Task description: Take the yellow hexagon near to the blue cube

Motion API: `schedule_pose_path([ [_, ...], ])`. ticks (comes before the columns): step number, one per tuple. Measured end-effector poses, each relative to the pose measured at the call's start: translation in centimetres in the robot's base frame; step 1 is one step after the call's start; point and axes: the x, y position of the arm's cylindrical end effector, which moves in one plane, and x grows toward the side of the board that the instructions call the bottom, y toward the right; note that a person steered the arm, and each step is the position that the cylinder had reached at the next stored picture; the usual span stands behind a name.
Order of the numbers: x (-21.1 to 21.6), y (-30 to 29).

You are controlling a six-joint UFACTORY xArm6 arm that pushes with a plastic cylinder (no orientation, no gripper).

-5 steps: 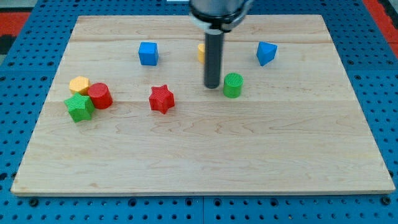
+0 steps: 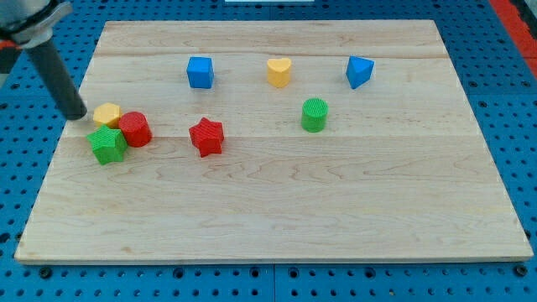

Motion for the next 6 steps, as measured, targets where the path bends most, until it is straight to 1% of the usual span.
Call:
schedule_pose_path([
  [1, 1.6, 3.0],
  [3, -2.1, 6.0],
  [5, -1.8, 11.3],
  [6, -2.5, 11.2],
])
